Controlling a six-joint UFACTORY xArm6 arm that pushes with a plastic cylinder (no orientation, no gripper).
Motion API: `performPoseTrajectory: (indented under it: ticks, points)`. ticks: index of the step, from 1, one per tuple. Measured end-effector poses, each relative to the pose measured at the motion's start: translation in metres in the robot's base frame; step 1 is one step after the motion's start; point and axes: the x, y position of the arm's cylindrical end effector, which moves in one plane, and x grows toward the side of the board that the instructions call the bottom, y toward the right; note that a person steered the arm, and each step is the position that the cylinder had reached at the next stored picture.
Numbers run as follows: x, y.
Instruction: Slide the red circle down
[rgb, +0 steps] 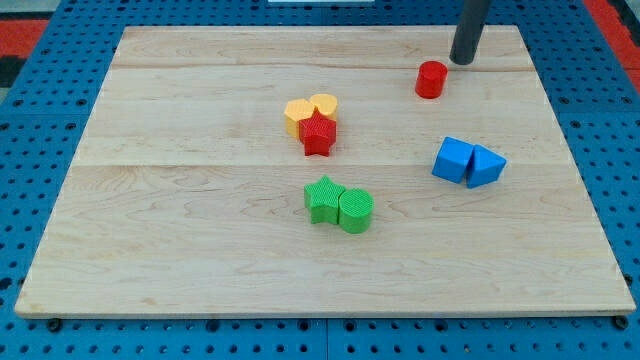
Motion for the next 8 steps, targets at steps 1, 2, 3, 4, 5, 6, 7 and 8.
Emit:
performPoseTrajectory:
  ticks: [1,2,3,4,5,6,7,8]
  points:
    - [0.016,-0.011]
    - [0.020,-0.038]
    - [0.011,-0.044]
    - [0.010,-0.055]
    - [0.018,-0.061]
    - [0.034,-0.073]
    - [0.048,-0.079]
    - [0.059,-0.077]
